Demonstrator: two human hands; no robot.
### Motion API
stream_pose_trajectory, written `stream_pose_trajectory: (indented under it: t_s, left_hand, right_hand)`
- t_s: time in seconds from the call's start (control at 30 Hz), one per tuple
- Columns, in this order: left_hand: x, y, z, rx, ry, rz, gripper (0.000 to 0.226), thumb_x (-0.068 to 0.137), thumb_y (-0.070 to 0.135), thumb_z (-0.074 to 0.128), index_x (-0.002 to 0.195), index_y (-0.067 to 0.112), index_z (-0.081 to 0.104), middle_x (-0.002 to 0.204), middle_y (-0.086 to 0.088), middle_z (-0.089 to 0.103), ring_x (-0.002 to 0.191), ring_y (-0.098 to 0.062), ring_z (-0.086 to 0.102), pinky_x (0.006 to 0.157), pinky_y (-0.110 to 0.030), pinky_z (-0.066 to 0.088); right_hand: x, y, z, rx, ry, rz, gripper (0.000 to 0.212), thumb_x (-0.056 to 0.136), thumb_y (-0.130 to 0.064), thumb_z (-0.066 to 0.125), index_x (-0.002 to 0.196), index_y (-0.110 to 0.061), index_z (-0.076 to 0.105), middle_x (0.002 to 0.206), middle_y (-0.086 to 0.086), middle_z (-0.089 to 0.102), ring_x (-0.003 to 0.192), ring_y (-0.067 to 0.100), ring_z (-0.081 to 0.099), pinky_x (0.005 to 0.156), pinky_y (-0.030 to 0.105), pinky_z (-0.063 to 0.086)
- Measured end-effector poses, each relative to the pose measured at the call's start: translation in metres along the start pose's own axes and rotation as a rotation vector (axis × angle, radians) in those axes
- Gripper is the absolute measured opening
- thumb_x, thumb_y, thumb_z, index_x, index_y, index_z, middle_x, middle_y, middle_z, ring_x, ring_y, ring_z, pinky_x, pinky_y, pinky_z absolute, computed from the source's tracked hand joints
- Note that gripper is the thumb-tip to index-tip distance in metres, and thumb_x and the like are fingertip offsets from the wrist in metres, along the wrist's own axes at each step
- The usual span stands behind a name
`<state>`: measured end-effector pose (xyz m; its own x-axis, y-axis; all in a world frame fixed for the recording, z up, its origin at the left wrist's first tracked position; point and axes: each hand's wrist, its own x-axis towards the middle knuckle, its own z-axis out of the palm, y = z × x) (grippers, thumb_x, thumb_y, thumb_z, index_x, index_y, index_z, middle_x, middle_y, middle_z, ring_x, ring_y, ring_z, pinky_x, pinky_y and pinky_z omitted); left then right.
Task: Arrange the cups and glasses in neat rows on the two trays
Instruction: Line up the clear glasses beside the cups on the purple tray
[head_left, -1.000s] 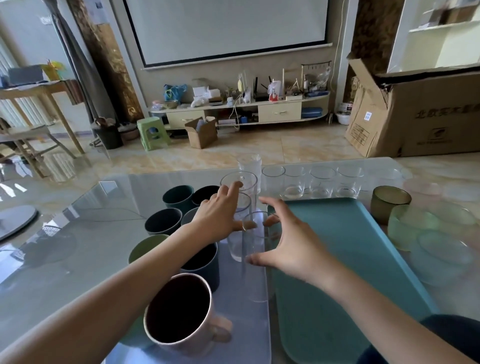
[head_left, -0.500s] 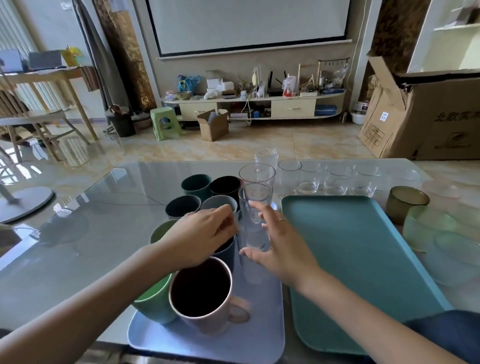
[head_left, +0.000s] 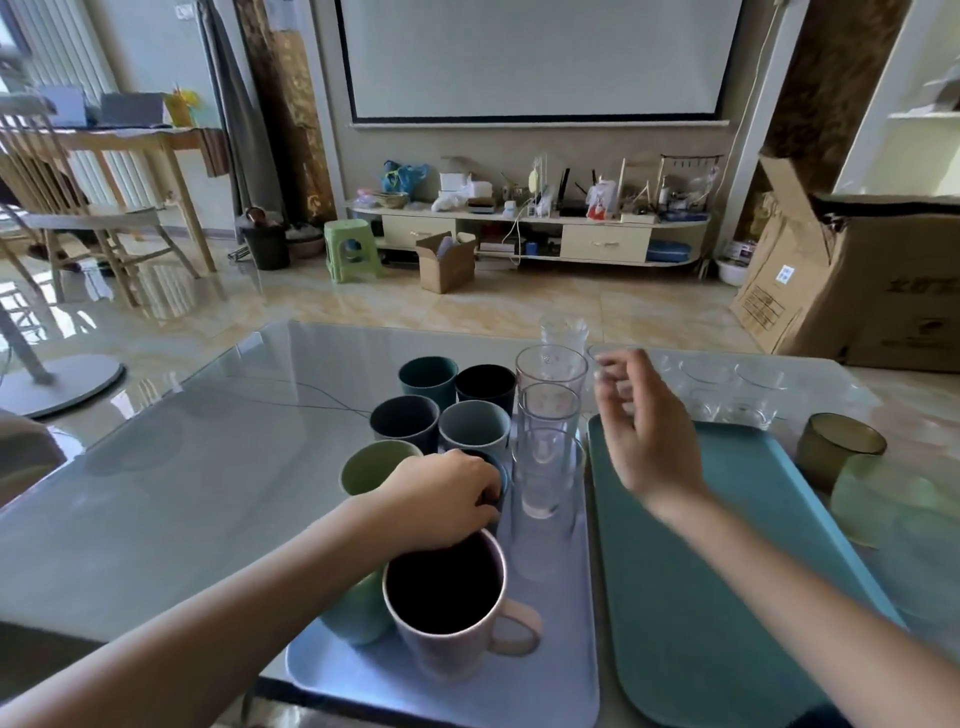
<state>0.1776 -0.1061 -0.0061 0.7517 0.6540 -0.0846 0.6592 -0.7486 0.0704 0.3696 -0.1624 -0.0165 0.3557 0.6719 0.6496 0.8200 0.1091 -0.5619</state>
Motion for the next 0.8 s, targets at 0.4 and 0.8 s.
stream_pose_trajectory:
  t_s: [0.4, 0.8]
  left_hand:
    - [0.050, -0.052, -0.040, -0.478, -0.026, 0.048, 0.009, 0.089, 0.013, 0.059, 0.090, 0.014, 0.068, 0.077, 0.002, 0.070, 0.068, -0.011, 0.066, 0.071, -0.021, 0.054]
    - [0.083, -0.093, -0.038, -0.405, 0.216, -0.123, 0.016, 0.088, 0.014, 0.055, 0.094, 0.020, 0.069, 0.078, 0.010, 0.060, 0.077, -0.014, 0.061, 0.073, -0.033, 0.056]
  right_hand:
    - [0.191, 0.072, 0.106, -0.519, -0.639, 0.292, 0.088, 0.074, -0.057, 0.067, 0.143, -0.029, 0.021, 0.146, 0.017, 0.031, 0.128, 0.038, 0.038, 0.104, 0.047, 0.036]
    - [0.214, 0.100, 0.142, -0.710, -0.714, 0.221, 0.076, 0.065, -0.041, 0.081, 0.131, -0.026, 0.047, 0.136, 0.018, 0.041, 0.121, 0.038, 0.044, 0.098, 0.040, 0.040]
